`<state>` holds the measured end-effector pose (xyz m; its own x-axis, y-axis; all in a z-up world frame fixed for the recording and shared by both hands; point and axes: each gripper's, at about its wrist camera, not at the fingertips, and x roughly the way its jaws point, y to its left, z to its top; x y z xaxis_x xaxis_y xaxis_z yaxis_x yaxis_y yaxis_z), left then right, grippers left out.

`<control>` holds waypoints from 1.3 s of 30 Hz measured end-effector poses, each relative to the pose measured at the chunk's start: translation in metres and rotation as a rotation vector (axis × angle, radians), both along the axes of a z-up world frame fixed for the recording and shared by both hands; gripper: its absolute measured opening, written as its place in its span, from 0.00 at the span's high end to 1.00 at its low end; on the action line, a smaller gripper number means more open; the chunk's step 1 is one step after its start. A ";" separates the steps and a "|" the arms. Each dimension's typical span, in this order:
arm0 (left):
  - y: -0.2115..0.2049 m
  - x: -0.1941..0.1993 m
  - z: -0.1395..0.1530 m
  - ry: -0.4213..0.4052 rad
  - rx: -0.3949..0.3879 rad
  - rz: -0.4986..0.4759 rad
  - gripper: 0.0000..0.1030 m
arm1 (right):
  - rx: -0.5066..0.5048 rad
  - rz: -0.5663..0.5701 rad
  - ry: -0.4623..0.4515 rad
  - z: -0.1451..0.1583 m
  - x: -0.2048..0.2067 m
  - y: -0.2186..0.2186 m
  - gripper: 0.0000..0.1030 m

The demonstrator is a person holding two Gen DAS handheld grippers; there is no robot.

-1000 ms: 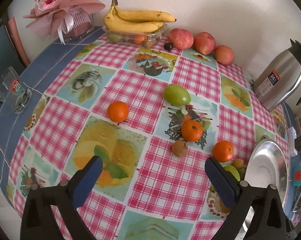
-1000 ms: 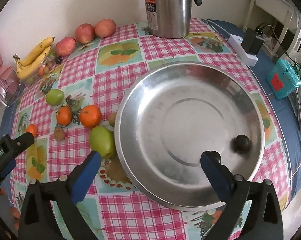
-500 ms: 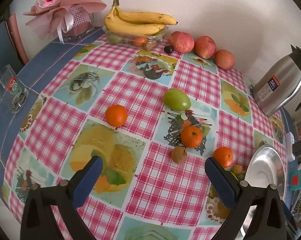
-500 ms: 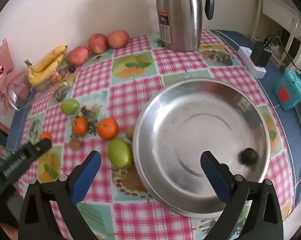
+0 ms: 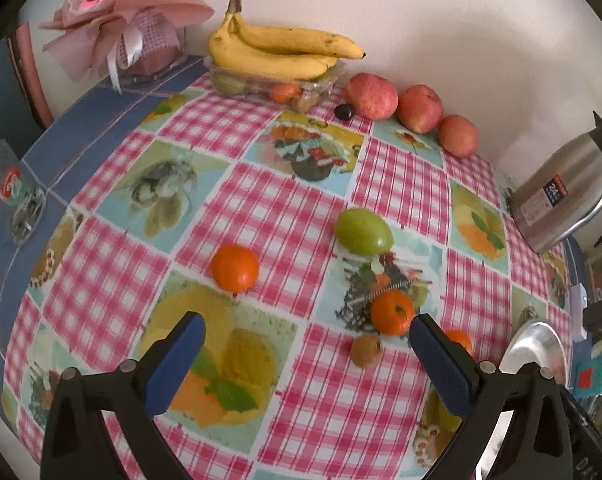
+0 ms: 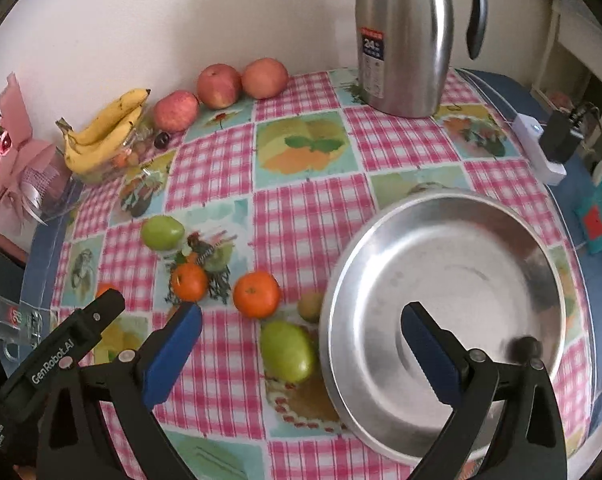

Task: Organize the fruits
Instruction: 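Withdraw both grippers from the steel bowl, then grasp the green pear with the right gripper while the left grasps the brown kiwi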

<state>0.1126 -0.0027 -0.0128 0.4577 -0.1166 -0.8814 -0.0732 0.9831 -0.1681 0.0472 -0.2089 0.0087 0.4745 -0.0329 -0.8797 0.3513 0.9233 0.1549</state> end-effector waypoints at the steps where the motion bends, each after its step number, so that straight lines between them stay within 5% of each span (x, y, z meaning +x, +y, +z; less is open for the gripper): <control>1: -0.001 0.002 0.002 -0.010 0.013 0.000 0.00 | 0.001 0.007 -0.009 0.001 0.003 0.000 0.03; 8: -0.003 0.014 -0.004 0.016 0.010 0.015 0.00 | -0.014 0.063 -0.035 -0.001 0.014 0.004 0.03; 15: -0.007 0.012 -0.017 0.082 -0.100 -0.017 0.01 | -0.053 0.117 -0.002 -0.013 0.013 0.013 0.05; 19: -0.012 0.010 -0.018 0.093 -0.095 -0.048 0.03 | -0.042 0.140 0.010 -0.015 0.010 0.015 0.30; 25: -0.024 0.010 -0.029 0.140 -0.095 -0.101 0.10 | 0.002 0.191 0.055 -0.027 0.007 0.021 0.46; 39: -0.029 0.010 -0.047 0.181 -0.132 -0.131 0.25 | -0.031 0.228 0.154 -0.047 0.011 0.032 0.53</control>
